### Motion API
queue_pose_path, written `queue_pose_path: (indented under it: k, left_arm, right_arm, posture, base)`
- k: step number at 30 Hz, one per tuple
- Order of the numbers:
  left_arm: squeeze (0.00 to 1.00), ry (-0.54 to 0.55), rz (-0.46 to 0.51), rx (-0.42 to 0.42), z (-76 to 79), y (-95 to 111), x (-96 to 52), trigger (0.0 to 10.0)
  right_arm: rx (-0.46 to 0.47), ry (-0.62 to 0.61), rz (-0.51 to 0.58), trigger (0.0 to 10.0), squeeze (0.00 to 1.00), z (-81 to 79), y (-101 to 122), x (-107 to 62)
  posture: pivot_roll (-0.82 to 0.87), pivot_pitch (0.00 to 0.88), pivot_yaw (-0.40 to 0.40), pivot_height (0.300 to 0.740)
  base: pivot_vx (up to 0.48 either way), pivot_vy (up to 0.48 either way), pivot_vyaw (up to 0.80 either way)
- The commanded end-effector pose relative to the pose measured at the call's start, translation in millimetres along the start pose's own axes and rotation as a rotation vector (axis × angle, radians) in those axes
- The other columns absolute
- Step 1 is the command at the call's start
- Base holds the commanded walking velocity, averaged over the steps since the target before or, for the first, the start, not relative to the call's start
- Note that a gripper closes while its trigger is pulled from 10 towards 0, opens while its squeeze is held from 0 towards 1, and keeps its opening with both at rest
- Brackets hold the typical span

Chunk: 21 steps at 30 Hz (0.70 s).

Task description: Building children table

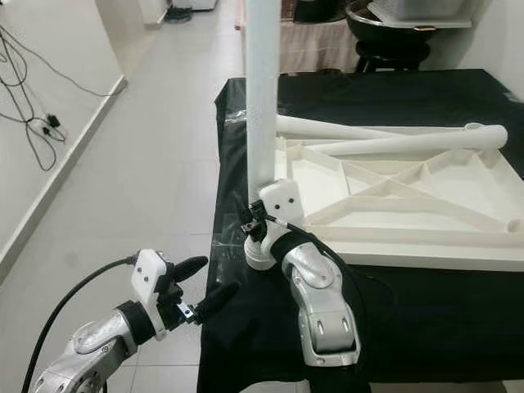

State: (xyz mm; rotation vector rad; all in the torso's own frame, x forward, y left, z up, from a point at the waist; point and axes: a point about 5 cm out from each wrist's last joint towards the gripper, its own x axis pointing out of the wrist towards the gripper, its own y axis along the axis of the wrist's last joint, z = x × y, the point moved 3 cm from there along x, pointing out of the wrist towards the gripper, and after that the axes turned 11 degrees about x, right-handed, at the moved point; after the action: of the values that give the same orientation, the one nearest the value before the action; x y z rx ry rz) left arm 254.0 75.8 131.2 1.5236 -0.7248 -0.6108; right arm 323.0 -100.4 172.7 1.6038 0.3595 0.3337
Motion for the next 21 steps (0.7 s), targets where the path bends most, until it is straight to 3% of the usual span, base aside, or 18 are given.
queue_pose_path:
  k: [1,2,3,5,6,7,13,17,21]
  left_arm:
    - [0.0,-0.005,-0.024,-0.015,-0.8,-5.5,-2.5,10.0]
    - [0.0,-0.005,-0.024,-0.015,-0.8,-5.5,-2.5,10.0]
    - [0.0,-0.012,-0.025,-0.016,-0.3,-6.2,-2.2,10.0]
    - [0.0,-0.013,-0.026,-0.017,-0.1,-6.5,-1.8,10.0]
    - [0.0,-0.015,-0.026,-0.017,0.3,-6.9,-0.9,10.0]
    - [0.0,-0.015,-0.026,-0.017,0.6,-7.0,-0.5,10.0]
    - [0.0,-0.014,-0.028,-0.016,1.5,-8.0,0.3,10.0]
    - [0.0,-0.012,-0.03,-0.017,2.7,-9.2,0.9,10.0]
    - [0.0,-0.013,-0.031,-0.018,3.4,-9.6,1.4,10.0]
  right_arm:
    - [0.071,0.132,-0.016,10.0,1.0,-11.3,1.5,2.1]
    - [0.071,0.132,-0.016,10.0,1.0,-11.3,1.5,2.1]
    - [0.064,0.267,0.007,10.0,1.0,-18.4,12.0,3.9]
    - [0.061,0.317,0.01,10.0,1.0,-18.9,15.5,4.2]
    - [0.04,0.397,-0.001,10.0,0.85,-17.8,18.1,3.6]
    - [0.013,0.44,-0.016,10.0,0.0,-15.4,17.9,3.4]
    - [-0.049,0.542,-0.085,10.0,0.0,-1.2,12.1,5.0]
    - [0.007,0.627,-0.107,10.0,0.0,17.9,21.6,14.5]
    - [0.035,0.712,-0.126,10.0,0.0,21.1,26.0,15.9]
  posture:
    - [-0.07,0.154,0.04,0.74]
    - [-0.07,0.154,0.04,0.74]
    - [-0.07,0.149,0.041,0.74]
    - [-0.07,0.144,0.041,0.74]
    - [-0.06,0.137,0.041,0.74]
    - [-0.06,0.137,0.041,0.74]
    - [-0.05,0.127,0.037,0.74]
    - [-0.04,0.119,0.034,0.74]
    - [-0.03,0.118,0.033,0.74]
  base:
    - [0.0,0.0,0.0]
    - [0.0,0.0,0.0]
    - [0.0,0.0,0.0]
    - [0.0,0.0,0.0]
    - [0.0,0.0,0.0]
    - [0.0,0.0,0.0]
    - [0.0,0.0,0.0]
    - [0.0,0.0,0.0]
    - [0.0,0.0,0.0]
